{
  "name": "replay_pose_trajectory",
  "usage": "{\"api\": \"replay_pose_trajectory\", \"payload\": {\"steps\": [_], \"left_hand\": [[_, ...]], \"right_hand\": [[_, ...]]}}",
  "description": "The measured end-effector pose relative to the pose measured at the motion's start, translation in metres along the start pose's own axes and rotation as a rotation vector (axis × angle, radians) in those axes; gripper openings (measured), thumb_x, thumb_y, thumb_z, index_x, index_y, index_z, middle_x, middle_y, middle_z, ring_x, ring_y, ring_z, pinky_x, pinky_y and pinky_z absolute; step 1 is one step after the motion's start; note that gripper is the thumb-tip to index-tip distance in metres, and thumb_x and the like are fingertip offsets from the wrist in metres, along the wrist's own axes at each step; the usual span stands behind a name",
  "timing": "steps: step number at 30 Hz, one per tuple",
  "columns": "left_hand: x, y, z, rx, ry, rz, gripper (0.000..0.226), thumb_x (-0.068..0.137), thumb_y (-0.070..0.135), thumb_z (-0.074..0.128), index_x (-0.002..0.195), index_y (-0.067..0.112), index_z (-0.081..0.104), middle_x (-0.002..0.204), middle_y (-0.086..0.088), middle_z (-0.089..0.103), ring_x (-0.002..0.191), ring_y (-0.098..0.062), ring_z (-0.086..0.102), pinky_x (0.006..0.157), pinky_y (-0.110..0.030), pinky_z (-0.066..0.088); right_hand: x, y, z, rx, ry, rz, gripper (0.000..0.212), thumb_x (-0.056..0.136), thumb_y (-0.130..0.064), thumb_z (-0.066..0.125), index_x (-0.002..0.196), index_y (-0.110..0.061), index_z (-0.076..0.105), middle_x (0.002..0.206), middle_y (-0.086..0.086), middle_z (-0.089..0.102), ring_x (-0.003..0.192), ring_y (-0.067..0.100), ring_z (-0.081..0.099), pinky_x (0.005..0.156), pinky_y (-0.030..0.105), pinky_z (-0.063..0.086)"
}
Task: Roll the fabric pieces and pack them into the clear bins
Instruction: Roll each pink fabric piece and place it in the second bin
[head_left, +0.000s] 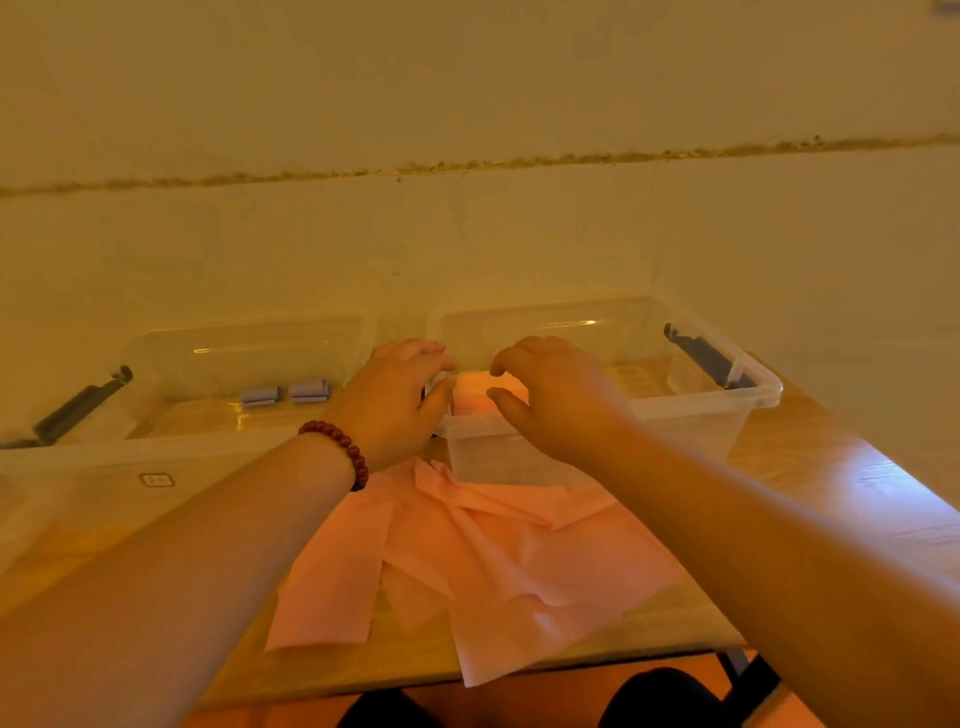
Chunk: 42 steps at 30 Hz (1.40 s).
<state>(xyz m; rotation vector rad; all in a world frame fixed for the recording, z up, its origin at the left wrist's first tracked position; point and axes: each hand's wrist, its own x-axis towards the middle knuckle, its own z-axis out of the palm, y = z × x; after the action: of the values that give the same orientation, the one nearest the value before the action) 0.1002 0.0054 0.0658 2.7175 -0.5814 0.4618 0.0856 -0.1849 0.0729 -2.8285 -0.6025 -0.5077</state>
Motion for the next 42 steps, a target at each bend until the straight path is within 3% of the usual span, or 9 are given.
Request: {"api": "replay_pose_trajectory", "payload": {"steps": [10, 14, 18, 26, 31, 34, 36, 39, 42], "left_hand": [[-0.084, 0.015, 0.011, -0.061, 0.14, -0.111, 0.033, 0.096, 0.028, 0.052, 0.127, 0.019, 0.056, 0.132, 0.001, 0.051, 0.123, -0.013, 0.043, 0.095, -0.018, 0.026], [-0.113, 0.008, 0.025, -0.076, -0.056, -0.401, 0.043, 0.096, 0.038, 0.049, 0.136, 0.024, 0.046, 0.144, 0.001, 0.041, 0.131, -0.016, 0.037, 0.103, -0.028, 0.032], [-0.13, -0.005, 0.037, 0.009, -0.212, -0.581, 0.053, 0.093, 0.043, 0.053, 0.138, 0.017, 0.041, 0.148, -0.005, 0.036, 0.133, -0.023, 0.037, 0.107, -0.036, 0.035], [-0.135, -0.013, 0.026, -0.21, -0.016, -0.598, 0.03, 0.098, 0.022, 0.05, 0.125, 0.016, 0.061, 0.129, -0.003, 0.057, 0.116, -0.019, 0.052, 0.09, -0.024, 0.038], [-0.142, -0.012, 0.005, -0.414, -0.019, -0.433, 0.021, 0.098, 0.024, 0.049, 0.109, 0.035, 0.063, 0.104, 0.021, 0.056, 0.097, -0.001, 0.048, 0.079, -0.014, 0.037], [-0.141, -0.003, -0.013, -0.498, 0.002, -0.358, 0.02, 0.096, 0.023, 0.052, 0.093, 0.042, 0.061, 0.091, 0.025, 0.059, 0.088, 0.004, 0.053, 0.069, -0.013, 0.039], [-0.137, 0.001, -0.025, -0.565, 0.073, -0.343, 0.019, 0.092, 0.021, 0.058, 0.085, 0.039, 0.062, 0.088, 0.021, 0.063, 0.086, 0.004, 0.057, 0.068, -0.013, 0.042], [-0.131, 0.004, -0.037, -0.622, 0.159, -0.382, 0.014, 0.088, 0.022, 0.064, 0.081, 0.033, 0.062, 0.081, 0.015, 0.067, 0.08, 0.001, 0.062, 0.065, -0.015, 0.046], [-0.128, 0.002, -0.039, -0.716, 0.164, -0.442, 0.002, 0.087, 0.03, 0.064, 0.087, 0.032, 0.065, 0.088, 0.011, 0.069, 0.087, -0.004, 0.064, 0.075, -0.023, 0.052]], "right_hand": [[-0.069, -0.02, 0.031, 0.116, 0.112, -0.035, 0.032, 0.09, -0.03, 0.057, 0.117, -0.016, 0.07, 0.133, 0.01, 0.06, 0.125, 0.033, 0.053, 0.105, 0.047, 0.037], [-0.095, -0.03, 0.049, 0.125, 0.084, -0.076, 0.041, 0.093, -0.04, 0.044, 0.118, -0.018, 0.068, 0.136, 0.01, 0.058, 0.128, 0.033, 0.051, 0.105, 0.049, 0.037], [-0.107, -0.043, 0.069, 0.187, -0.025, -0.064, 0.04, 0.093, -0.038, 0.051, 0.127, -0.02, 0.062, 0.138, 0.009, 0.055, 0.13, 0.032, 0.048, 0.106, 0.048, 0.038], [-0.102, -0.06, 0.068, 0.263, -0.112, -0.03, 0.046, 0.1, -0.04, 0.045, 0.144, -0.028, 0.042, 0.15, -0.006, 0.041, 0.138, 0.015, 0.034, 0.112, 0.031, 0.027], [-0.088, -0.069, 0.055, 0.479, -0.16, -0.065, 0.058, 0.096, -0.042, 0.054, 0.149, -0.034, 0.031, 0.156, -0.013, 0.031, 0.14, 0.004, 0.028, 0.113, 0.027, 0.028], [-0.074, -0.086, 0.046, 0.757, -0.178, -0.028, 0.064, 0.087, -0.043, 0.065, 0.145, -0.035, 0.039, 0.146, -0.013, 0.046, 0.127, -0.002, 0.04, 0.102, 0.022, 0.036], [-0.067, -0.099, 0.044, 0.87, -0.176, 0.017, 0.049, 0.087, -0.04, 0.068, 0.134, -0.031, 0.055, 0.129, -0.011, 0.062, 0.116, 0.001, 0.054, 0.094, 0.022, 0.045], [-0.059, -0.106, 0.038, 0.901, -0.056, 0.129, 0.016, 0.092, -0.031, 0.064, 0.1, -0.022, 0.073, 0.094, -0.004, 0.07, 0.092, 0.011, 0.063, 0.085, 0.037, 0.054], [-0.057, -0.105, 0.028, 0.961, 0.012, 0.193, 0.018, 0.092, -0.031, 0.063, 0.087, -0.018, 0.075, 0.085, 0.003, 0.07, 0.086, 0.02, 0.064, 0.084, 0.048, 0.052]]}}
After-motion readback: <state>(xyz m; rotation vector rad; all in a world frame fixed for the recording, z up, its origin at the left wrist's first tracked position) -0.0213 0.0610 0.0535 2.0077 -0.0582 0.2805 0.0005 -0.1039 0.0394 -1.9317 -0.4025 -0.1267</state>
